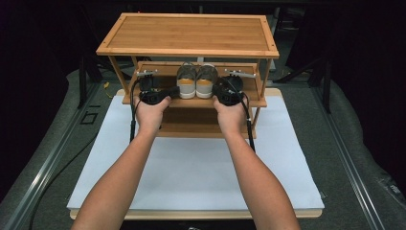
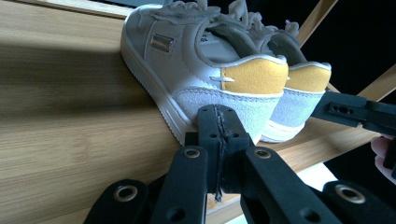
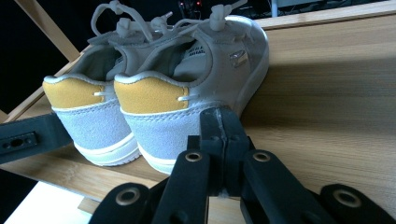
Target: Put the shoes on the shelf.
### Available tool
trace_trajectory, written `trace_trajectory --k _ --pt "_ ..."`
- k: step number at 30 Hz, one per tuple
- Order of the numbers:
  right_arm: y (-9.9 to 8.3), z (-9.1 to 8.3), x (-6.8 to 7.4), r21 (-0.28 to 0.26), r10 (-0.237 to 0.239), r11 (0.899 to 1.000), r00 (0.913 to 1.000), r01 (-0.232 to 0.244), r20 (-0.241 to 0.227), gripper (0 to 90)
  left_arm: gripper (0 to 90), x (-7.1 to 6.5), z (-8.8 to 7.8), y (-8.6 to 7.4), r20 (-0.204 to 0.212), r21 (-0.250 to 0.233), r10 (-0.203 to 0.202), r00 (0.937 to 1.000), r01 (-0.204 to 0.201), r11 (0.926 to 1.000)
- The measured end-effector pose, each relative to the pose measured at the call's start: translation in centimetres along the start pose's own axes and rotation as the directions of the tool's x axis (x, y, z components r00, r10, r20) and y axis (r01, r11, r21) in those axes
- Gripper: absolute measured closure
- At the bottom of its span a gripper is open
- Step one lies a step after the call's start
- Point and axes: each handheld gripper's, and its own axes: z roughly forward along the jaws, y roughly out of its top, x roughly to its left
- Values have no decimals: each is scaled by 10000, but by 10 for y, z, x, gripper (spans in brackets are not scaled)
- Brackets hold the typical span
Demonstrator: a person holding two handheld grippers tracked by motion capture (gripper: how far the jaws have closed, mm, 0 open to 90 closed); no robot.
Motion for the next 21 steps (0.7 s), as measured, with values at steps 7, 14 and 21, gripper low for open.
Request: trace_trajectory --k 7,14,21 --pt "0 1 -2 -107 236 9997 9996 -237 -148 900 888 1 0 0 22 11 -14 10000 14 10000" --pt "0 -6 4 -150 -2 9999 9994 -4 -358 888 871 -3 -9 0 247 -30 146 9996 -145 9999" --pt "0 -10 4 -94 -56 9999 9996 53 -282 881 862 -5 -13 0 148 76 344 9993 -346 9994"
